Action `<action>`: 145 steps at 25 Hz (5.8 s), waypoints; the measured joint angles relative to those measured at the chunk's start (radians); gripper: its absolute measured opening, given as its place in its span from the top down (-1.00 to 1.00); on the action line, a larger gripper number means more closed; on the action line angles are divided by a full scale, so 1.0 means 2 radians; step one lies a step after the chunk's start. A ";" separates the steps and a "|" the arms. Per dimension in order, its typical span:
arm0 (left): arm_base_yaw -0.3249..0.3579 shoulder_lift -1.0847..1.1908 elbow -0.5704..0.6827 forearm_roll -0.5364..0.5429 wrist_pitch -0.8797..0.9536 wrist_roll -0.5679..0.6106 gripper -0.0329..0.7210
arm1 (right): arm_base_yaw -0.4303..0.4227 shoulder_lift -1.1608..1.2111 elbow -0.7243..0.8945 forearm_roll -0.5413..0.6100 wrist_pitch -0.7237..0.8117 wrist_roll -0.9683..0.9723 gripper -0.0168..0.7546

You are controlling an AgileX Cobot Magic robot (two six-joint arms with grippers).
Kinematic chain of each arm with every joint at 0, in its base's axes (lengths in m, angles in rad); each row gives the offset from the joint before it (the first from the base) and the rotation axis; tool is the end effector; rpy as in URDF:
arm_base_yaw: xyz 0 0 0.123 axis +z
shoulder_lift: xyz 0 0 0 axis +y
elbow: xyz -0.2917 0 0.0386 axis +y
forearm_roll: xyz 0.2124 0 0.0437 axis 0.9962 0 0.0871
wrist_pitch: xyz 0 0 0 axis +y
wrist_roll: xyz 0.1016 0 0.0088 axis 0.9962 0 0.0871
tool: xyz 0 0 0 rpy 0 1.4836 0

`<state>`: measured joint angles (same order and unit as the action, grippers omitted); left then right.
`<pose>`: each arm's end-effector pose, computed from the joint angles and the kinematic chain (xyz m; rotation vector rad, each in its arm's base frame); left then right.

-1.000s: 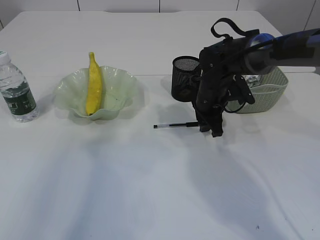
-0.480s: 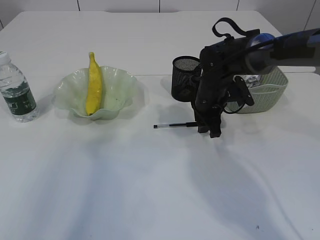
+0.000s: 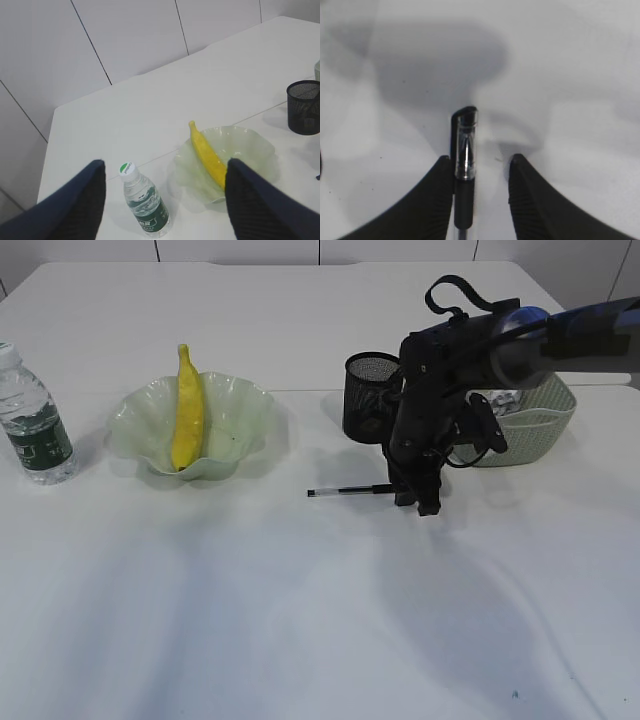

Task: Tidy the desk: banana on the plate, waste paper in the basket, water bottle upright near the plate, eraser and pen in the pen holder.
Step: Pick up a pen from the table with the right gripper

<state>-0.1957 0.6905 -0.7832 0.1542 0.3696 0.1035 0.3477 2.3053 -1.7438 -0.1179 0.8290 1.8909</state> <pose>0.1063 -0.0153 0.3828 0.3465 1.7225 0.0864 0.4301 0.1465 0.1396 1.9661 2.1637 0.2915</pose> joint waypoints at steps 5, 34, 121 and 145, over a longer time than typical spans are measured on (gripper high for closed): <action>0.000 0.000 0.000 0.000 0.000 0.000 -0.49 | 0.000 0.000 0.000 -0.011 -0.012 0.002 0.22; 0.000 0.000 0.000 0.000 0.000 0.000 -0.49 | -0.001 0.011 -0.004 0.021 -0.068 -0.024 0.22; 0.000 0.000 0.000 -0.024 0.004 0.000 -0.49 | -0.012 0.017 -0.059 0.040 0.096 -0.079 0.22; 0.000 0.000 0.000 -0.025 0.005 0.000 -0.49 | -0.015 0.029 -0.062 0.059 0.100 -0.107 0.22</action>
<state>-0.1957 0.6905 -0.7832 0.1046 0.3787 0.1035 0.3169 2.3637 -1.8687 0.0000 1.0299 1.6776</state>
